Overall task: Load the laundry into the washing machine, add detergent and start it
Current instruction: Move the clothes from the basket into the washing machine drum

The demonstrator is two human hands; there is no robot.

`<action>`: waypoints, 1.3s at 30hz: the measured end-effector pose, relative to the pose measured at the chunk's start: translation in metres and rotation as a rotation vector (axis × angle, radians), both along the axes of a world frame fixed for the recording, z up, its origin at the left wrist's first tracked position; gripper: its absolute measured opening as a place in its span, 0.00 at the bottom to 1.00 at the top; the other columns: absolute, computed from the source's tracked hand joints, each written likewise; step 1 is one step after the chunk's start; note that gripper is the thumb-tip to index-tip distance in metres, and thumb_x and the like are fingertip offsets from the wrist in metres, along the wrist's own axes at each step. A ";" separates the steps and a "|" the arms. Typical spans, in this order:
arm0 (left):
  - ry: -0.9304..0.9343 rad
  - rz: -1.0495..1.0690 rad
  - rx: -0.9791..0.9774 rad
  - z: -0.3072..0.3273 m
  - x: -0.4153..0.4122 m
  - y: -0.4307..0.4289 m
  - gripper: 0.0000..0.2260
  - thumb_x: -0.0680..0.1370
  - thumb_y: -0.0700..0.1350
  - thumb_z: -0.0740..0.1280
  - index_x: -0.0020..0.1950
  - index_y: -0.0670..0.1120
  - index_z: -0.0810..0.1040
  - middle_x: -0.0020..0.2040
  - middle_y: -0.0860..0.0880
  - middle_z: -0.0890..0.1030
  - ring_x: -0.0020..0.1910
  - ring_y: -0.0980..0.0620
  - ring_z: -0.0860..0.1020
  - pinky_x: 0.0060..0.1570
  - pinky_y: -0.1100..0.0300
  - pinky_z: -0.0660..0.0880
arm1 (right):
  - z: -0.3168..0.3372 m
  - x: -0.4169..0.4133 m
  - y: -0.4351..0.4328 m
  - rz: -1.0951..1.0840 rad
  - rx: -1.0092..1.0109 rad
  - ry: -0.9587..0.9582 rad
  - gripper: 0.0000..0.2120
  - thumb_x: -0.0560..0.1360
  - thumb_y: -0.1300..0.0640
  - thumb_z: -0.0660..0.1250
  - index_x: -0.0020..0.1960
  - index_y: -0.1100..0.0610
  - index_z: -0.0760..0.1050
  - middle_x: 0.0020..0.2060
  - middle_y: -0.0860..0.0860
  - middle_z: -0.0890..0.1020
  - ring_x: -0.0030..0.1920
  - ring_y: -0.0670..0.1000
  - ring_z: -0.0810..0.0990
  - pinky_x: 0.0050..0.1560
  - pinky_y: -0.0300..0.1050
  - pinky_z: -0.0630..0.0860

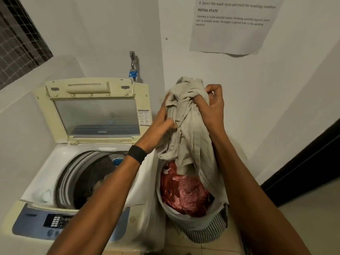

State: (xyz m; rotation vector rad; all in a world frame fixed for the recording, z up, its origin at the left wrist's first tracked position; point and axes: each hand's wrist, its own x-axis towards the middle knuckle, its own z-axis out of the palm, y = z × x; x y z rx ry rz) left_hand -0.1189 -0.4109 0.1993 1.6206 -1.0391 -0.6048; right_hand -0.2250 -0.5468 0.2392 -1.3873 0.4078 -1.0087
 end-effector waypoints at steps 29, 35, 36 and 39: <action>-0.156 0.569 -0.156 -0.048 0.032 -0.006 0.30 0.75 0.61 0.70 0.75 0.55 0.68 0.73 0.51 0.75 0.73 0.48 0.72 0.70 0.40 0.71 | -0.067 -0.047 -0.025 0.141 0.275 0.000 0.24 0.82 0.60 0.61 0.76 0.44 0.64 0.71 0.50 0.77 0.67 0.50 0.78 0.64 0.47 0.78; -0.206 0.507 -0.042 -0.044 0.045 0.053 0.29 0.76 0.62 0.70 0.75 0.60 0.66 0.74 0.55 0.72 0.75 0.49 0.69 0.72 0.39 0.69 | -0.054 0.032 0.039 0.275 -0.145 0.201 0.26 0.85 0.54 0.56 0.81 0.56 0.56 0.78 0.46 0.63 0.74 0.36 0.65 0.76 0.37 0.62; -0.207 0.526 -0.038 -0.043 0.050 0.067 0.29 0.77 0.62 0.69 0.76 0.60 0.66 0.74 0.55 0.72 0.75 0.49 0.70 0.72 0.39 0.69 | -0.056 0.041 0.048 0.305 -0.160 0.194 0.26 0.85 0.54 0.56 0.81 0.55 0.56 0.77 0.46 0.64 0.73 0.34 0.65 0.73 0.32 0.63; -0.210 0.550 -0.034 -0.042 0.066 0.107 0.29 0.76 0.61 0.70 0.74 0.59 0.65 0.71 0.55 0.74 0.71 0.51 0.73 0.70 0.40 0.71 | -0.062 0.067 0.081 0.382 -0.151 0.179 0.27 0.83 0.52 0.58 0.80 0.53 0.58 0.75 0.44 0.67 0.70 0.31 0.67 0.67 0.27 0.65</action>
